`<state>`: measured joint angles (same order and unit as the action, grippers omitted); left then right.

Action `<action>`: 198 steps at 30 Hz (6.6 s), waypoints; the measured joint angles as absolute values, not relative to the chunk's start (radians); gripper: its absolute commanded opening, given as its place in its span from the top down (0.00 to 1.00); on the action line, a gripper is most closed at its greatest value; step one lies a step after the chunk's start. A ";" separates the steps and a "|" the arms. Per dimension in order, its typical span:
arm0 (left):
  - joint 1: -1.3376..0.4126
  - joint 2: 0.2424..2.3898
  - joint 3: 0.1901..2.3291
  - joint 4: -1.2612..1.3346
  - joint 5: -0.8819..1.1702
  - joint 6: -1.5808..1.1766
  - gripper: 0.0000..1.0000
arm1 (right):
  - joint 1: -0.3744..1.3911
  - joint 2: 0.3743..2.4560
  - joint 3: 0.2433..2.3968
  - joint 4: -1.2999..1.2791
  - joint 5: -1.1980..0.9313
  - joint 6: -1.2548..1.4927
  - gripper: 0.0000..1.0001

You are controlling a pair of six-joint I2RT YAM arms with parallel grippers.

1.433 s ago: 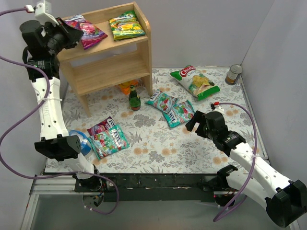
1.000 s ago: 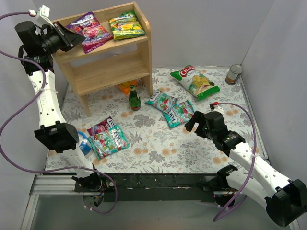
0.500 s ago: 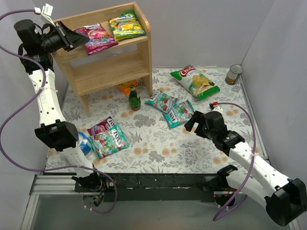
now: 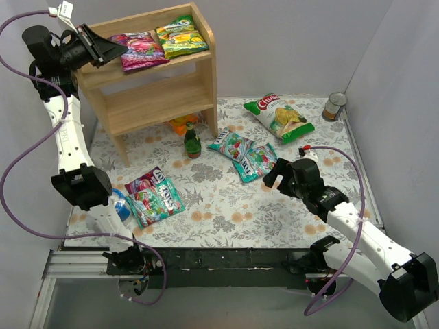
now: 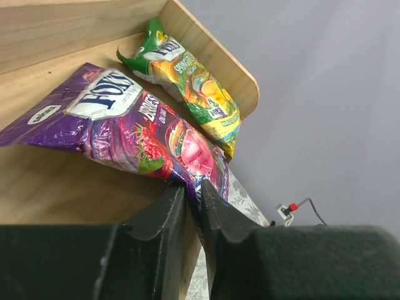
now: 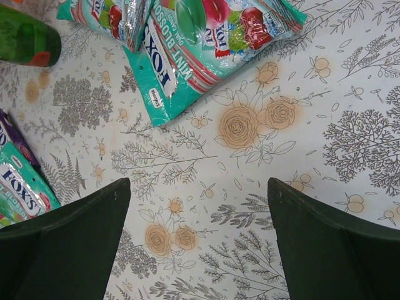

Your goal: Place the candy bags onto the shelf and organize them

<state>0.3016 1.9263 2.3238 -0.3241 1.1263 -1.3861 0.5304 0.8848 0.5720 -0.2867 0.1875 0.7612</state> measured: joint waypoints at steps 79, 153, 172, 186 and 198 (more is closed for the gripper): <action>0.011 1.634 2.090 -0.584 -0.015 -1.069 0.15 | 0.513 1.285 0.639 -0.132 0.240 0.744 0.03; -0.255 1.027 0.545 -0.019 0.674 -1.454 0.02 | 0.394 0.870 0.537 -0.043 -0.013 0.678 0.99; -0.485 1.092 0.556 0.334 0.887 -1.496 0.02 | 0.393 0.664 0.655 0.075 -0.811 0.470 0.99; -0.675 1.193 0.569 0.823 0.983 -1.728 0.12 | 0.393 0.614 0.656 0.351 -1.172 0.544 0.99; -0.755 1.194 0.658 0.714 0.933 -1.657 0.58 | 0.394 0.582 0.656 0.314 -1.179 0.505 0.99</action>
